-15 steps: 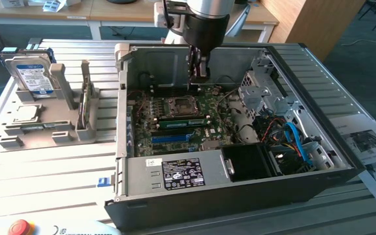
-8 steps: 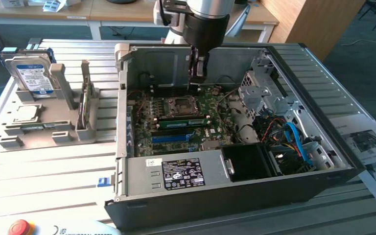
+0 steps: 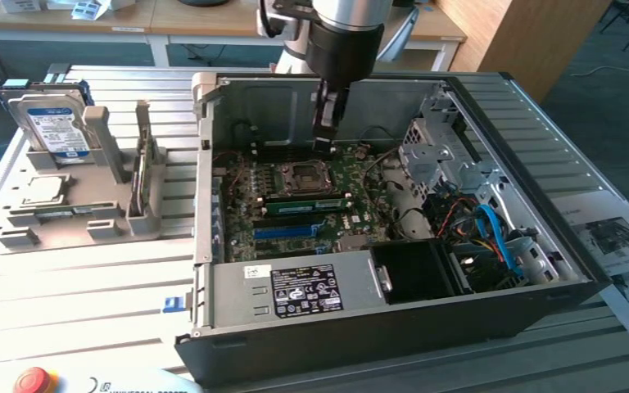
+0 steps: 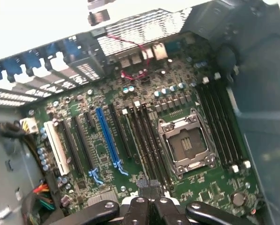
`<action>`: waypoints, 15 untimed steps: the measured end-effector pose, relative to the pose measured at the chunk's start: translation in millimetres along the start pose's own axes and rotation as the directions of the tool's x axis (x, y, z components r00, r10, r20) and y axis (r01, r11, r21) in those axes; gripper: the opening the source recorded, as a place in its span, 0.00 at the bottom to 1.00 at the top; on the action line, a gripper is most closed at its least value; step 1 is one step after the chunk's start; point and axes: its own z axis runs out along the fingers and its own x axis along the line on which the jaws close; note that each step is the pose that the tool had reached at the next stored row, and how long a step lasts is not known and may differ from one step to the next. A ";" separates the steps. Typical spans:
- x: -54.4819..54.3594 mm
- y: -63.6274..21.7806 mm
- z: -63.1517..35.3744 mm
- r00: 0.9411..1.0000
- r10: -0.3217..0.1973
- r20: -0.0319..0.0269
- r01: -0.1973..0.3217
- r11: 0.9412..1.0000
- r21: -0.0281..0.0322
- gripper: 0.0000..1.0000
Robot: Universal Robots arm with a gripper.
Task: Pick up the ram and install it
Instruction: 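Press down the ram until it locks into place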
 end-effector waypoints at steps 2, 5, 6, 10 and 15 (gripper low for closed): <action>0.0 0.0 0.0 0.999 0.037 0.001 -0.037 0.999 0.001 0.11; 0.0 0.0 0.0 0.996 0.090 0.002 -0.090 0.996 0.001 0.11; 0.0 0.0 0.0 0.994 0.108 0.002 -0.108 0.994 0.002 0.11; 0.0 0.0 0.2 0.983 0.181 0.003 -0.181 0.983 0.003 0.11; 0.0 0.0 0.3 0.963 0.270 0.006 -0.270 0.963 0.004 0.11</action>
